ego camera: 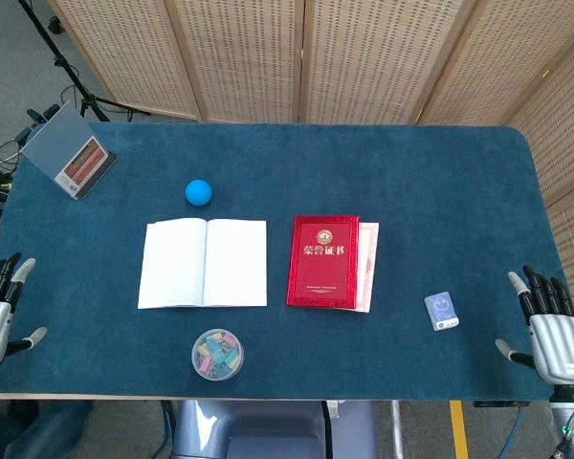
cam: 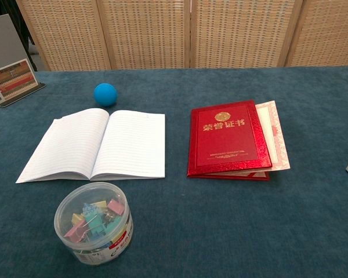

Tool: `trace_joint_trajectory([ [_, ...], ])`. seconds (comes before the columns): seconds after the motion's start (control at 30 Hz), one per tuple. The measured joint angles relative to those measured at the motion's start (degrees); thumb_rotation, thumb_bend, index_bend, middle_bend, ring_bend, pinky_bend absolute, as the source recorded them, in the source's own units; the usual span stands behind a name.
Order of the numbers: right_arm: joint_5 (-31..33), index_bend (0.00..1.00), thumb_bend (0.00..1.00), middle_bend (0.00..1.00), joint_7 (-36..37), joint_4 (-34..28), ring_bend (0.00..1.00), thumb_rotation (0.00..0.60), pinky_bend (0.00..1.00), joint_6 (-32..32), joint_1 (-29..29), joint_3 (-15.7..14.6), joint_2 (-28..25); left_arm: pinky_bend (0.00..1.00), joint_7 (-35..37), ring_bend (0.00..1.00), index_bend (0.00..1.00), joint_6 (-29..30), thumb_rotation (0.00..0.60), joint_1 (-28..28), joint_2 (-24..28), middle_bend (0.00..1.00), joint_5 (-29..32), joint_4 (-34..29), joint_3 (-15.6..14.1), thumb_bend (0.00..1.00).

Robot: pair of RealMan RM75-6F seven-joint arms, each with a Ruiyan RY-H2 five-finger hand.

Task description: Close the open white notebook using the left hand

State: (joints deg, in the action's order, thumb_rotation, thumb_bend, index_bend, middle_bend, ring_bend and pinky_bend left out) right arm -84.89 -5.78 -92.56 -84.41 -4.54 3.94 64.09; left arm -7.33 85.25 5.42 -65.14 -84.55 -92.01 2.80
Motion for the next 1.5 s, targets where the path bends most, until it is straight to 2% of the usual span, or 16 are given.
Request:
trace_joint_trajectory([
  [0.3, -0.47, 0.00, 0.00, 0.00, 0.72, 0.07, 0.00, 0.600, 0.00, -0.43, 0.27, -0.20, -0.26, 0.00, 0.02, 0.00, 0.00, -0.20, 0.600, 0.19, -0.39, 0.00, -0.59, 0.41, -0.23, 0.00],
  [0.47, -0.31, 0.00, 0.00, 0.00, 1.04, 0.06, 0.00, 0.600, 0.00, -0.06, 0.14, -0.16, -0.40, 0.00, 2.41, 0.00, 0.00, -1.76, 0.600, 1.74, -2.25, 0.00, -2.18, 3.31, -0.35, 0.00],
  [0.73, -0.42, 0.00, 0.00, 0.00, 1.74, 0.03, 0.00, 0.600, 0.00, -0.06, 0.17, -0.17, -0.72, 0.00, 7.95, 0.00, 0.00, -6.06, 0.600, 5.57, -10.04, 0.00, -5.38, 14.36, -1.31, 0.00],
  [0.93, -0.15, 0.00, 0.00, 0.00, 1.93, 0.18, 0.00, 0.600, 0.00, 0.44, 0.01, -0.14, -0.77, 0.00, 10.16, 0.00, 0.00, -7.35, 0.600, 8.17, -15.25, 0.00, -7.41, 18.40, -1.64, 0.00],
  [1.17, -0.07, 0.00, 0.00, 0.00, 2.74, 0.12, 0.00, 0.600, 0.00, 0.60, -0.04, -0.10, -1.11, 0.00, 8.39, 0.00, 0.00, -10.46, 0.600, 12.11, -20.80, 0.00, -7.12, 20.07, -0.11, 0.06],
  [1.5, 0.50, 0.00, 0.00, 0.00, 4.91, 0.03, 0.00, 0.600, 0.00, 0.88, -0.04, 0.18, -1.94, 0.00, 3.08, 0.00, 0.00, -13.39, 0.600, 14.81, -25.93, 0.00, -4.65, 22.04, 1.05, 0.07],
])
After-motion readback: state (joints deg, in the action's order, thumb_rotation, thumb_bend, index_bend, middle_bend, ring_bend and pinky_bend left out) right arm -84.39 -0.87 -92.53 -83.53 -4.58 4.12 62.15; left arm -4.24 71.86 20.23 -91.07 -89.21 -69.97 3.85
